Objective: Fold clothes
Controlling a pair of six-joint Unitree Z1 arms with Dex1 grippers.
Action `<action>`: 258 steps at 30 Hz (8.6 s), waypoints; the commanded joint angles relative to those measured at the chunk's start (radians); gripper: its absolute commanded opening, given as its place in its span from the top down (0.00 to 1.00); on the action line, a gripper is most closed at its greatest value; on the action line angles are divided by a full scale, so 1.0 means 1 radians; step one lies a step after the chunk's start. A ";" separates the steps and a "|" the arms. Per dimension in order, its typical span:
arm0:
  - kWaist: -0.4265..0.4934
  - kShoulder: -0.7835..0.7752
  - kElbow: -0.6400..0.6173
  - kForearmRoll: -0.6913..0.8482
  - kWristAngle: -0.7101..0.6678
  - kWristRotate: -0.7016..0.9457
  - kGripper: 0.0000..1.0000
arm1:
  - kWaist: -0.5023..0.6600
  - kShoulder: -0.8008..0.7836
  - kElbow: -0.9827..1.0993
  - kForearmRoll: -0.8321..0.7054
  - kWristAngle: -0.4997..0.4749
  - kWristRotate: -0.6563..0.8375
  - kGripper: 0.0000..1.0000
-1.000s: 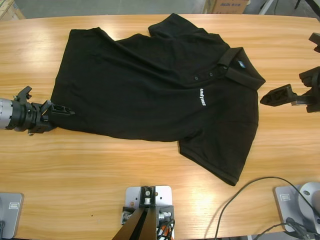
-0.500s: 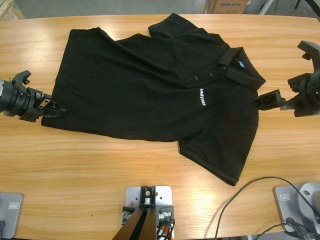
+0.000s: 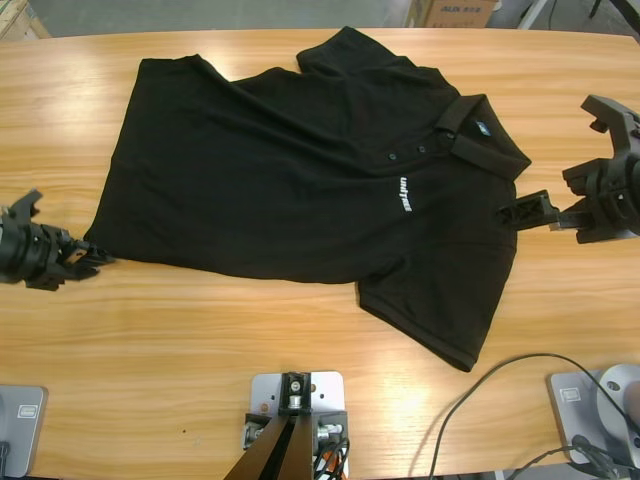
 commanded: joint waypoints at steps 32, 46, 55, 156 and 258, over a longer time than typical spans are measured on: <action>0.045 0.123 0.035 -0.213 -0.063 0.005 1.00 | 0.012 0.076 0.062 -0.068 0.031 0.011 0.00; 0.054 0.224 -0.264 -0.109 -0.107 0.018 1.00 | 0.012 0.081 0.063 -0.084 0.040 0.008 0.00; 0.035 0.466 -0.445 -0.092 -0.154 0.021 1.00 | 0.012 0.107 0.065 -0.090 0.053 -0.004 0.00; 0.057 0.430 -0.401 -0.203 -0.074 0.201 0.84 | 0.065 0.194 0.128 -0.250 0.103 -0.020 0.27; -0.146 -0.097 -0.018 0.141 0.062 -0.004 1.00 | 0.438 -0.066 0.662 -0.642 0.044 1.143 1.00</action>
